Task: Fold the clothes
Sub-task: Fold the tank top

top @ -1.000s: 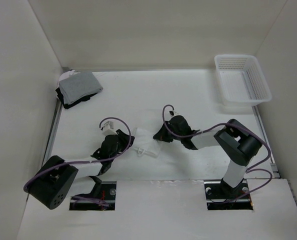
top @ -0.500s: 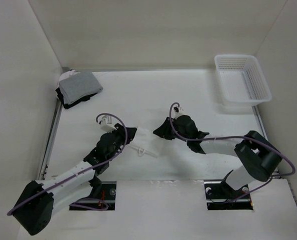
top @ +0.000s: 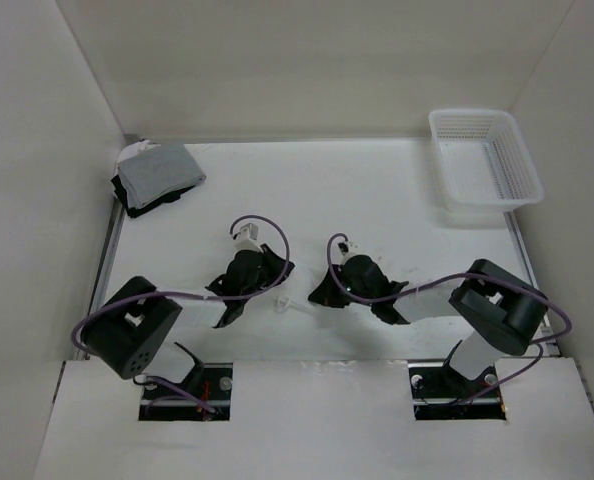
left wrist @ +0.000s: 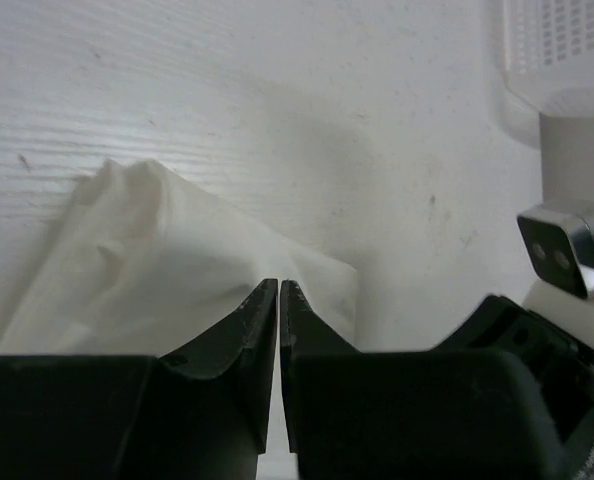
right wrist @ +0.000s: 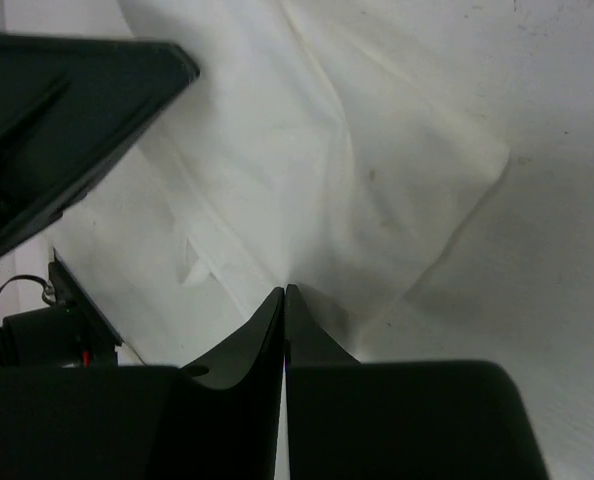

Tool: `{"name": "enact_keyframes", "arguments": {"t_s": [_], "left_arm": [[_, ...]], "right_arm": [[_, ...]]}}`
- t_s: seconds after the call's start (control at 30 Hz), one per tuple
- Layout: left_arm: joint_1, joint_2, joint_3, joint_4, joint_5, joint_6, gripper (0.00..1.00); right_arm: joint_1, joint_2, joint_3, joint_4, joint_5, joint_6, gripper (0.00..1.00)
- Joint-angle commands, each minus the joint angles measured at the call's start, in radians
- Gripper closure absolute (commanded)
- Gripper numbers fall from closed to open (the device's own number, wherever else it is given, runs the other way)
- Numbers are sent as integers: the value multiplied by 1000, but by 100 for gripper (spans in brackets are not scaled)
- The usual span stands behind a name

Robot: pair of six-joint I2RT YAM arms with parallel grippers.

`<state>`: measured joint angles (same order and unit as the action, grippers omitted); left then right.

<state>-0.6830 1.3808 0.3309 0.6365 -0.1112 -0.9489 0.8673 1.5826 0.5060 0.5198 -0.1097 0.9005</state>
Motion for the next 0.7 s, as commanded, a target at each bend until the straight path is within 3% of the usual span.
{"name": "enact_keyframes", "arguments": {"t_s": [0.0, 0.2, 0.43, 0.53, 0.67], "left_arm": [[76, 90, 10, 236, 31, 16, 95], [127, 216, 5, 408, 68, 6, 94], [148, 268, 4, 451, 70, 1, 92], [159, 210, -12, 457, 73, -8, 87], [170, 36, -23, 381, 61, 2, 72]], "right_arm": [[0, 39, -15, 94, -12, 17, 96], [-3, 74, -50, 106, -15, 29, 95], [2, 31, -95, 108, -2, 41, 90], [2, -42, -101, 92, -5, 40, 81], [-7, -153, -46, 43, -24, -4, 59]]}}
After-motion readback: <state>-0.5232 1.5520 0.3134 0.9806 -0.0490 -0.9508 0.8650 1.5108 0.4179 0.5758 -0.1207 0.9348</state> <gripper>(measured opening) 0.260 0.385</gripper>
